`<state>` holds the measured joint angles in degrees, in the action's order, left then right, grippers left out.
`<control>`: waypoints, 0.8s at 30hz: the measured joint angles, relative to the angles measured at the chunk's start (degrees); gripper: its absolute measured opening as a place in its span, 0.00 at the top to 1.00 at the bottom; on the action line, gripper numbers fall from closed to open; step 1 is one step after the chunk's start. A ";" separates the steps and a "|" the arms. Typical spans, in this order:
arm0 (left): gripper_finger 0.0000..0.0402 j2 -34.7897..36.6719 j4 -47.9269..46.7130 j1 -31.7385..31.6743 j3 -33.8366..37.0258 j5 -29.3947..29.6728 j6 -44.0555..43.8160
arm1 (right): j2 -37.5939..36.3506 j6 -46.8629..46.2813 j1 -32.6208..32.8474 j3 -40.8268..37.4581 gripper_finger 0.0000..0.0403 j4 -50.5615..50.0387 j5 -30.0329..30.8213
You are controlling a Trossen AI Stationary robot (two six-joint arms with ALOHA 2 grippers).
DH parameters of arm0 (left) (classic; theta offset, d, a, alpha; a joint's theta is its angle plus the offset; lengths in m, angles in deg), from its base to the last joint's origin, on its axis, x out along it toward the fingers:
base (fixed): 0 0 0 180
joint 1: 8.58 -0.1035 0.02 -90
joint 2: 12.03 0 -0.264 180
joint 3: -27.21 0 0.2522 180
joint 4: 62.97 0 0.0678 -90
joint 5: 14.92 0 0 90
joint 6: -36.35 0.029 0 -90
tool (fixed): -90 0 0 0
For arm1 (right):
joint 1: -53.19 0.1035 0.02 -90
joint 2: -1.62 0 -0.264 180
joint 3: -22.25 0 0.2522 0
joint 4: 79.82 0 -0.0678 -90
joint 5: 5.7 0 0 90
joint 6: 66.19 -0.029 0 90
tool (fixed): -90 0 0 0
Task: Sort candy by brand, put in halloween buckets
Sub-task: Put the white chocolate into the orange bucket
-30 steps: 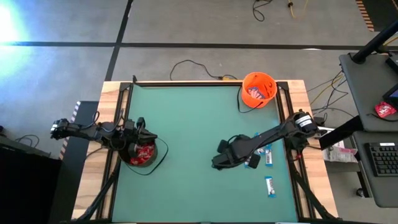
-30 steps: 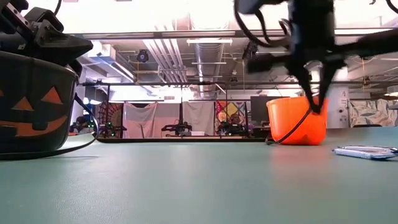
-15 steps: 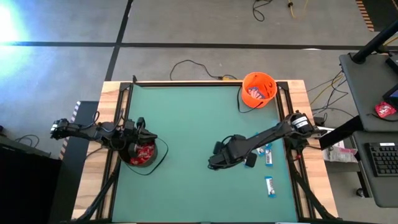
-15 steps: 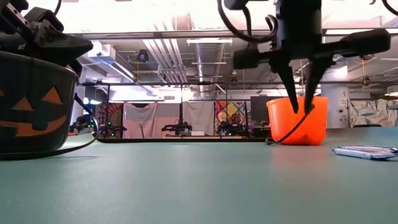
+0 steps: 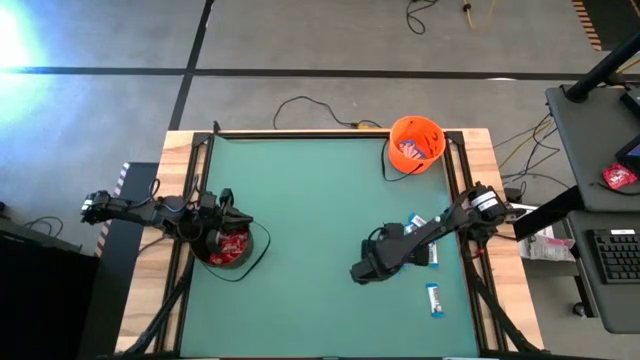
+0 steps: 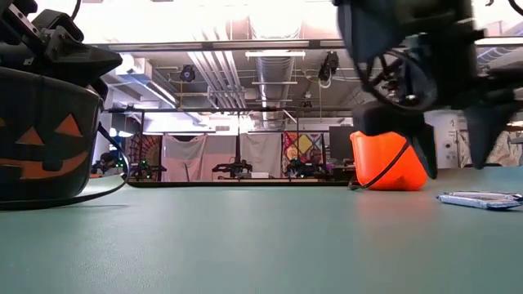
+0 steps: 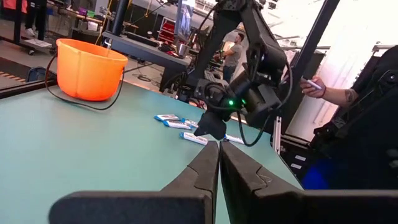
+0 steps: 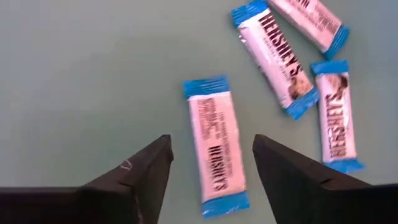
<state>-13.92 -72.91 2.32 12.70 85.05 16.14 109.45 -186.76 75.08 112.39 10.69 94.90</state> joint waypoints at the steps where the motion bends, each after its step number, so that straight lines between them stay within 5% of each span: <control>1: 1.00 0.00 -0.01 0.00 0.01 0.00 0.00 | 0.00 -0.13 0.82 -0.46 0.43 0.03 0.93; 13: 1.00 0.00 0.00 -0.01 0.00 0.01 0.00 | 0.00 -5.84 8.80 -1.44 0.36 -0.70 10.29; 24: 1.00 0.00 0.01 -0.01 0.00 0.00 0.00 | -0.65 -8.46 18.03 -1.44 0.42 -6.03 12.55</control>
<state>-13.92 -72.90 2.31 12.70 85.05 16.14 108.80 -195.22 93.11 110.95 4.66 107.45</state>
